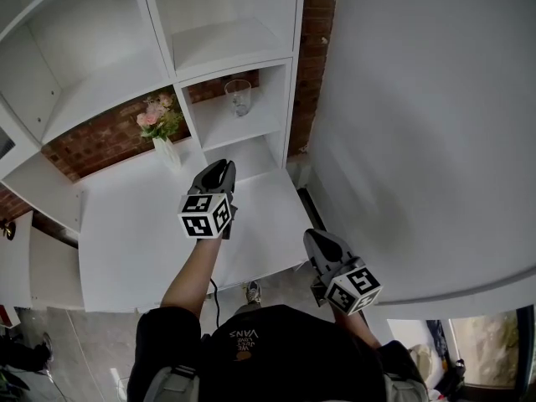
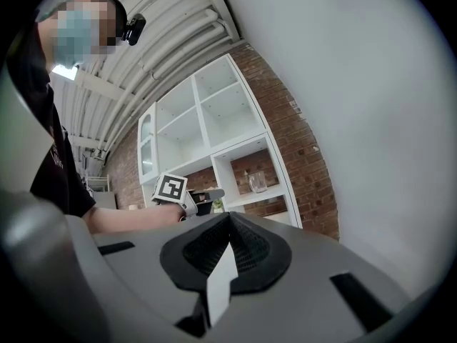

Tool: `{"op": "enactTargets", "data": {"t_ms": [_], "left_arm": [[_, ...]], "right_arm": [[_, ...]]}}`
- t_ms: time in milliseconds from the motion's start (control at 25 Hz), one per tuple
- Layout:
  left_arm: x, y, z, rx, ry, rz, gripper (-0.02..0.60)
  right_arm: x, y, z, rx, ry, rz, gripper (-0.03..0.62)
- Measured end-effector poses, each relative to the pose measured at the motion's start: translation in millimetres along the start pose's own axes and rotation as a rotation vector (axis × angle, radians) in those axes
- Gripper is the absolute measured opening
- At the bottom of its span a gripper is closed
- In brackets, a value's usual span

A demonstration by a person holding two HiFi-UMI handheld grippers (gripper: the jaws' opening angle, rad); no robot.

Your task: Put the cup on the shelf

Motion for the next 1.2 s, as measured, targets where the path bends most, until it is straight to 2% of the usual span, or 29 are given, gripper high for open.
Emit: {"op": "enactTargets", "data": {"t_ms": [200,320,680,1200], "left_arm": [[-30.1,38.4,-11.4,-0.022,-0.043,-0.052,0.043],[-43.4,59.1,-19.1,-0.019,-0.059,-0.057,0.034],[-83.6,115.0,-52.1,0.031,-0.040,-0.048,0.018],[-117.2,173.8,-78.1,0.123,-0.093,-0.076,0.009]], "right_arm": [[3.1,11.0,-8.4,0.022,-0.021,0.008,0.000],[-1.2,17.5,-14.6,0.034,0.017,-0.007,0.000],[-4.4,36.7,-33.2,0.054,0.025,-0.025,0.000],[-13.4,60.7,-61.6,0.101,0.052,-0.079,0.000]]}}
Point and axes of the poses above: the fingertips, and each gripper's own axes: y backward along the fingers, x to its left, z out of its top, the point moved 7 cm from there along y, backward along the fingers, and after that the axes turned 11 degrees about -y, right-handed, at the moved point
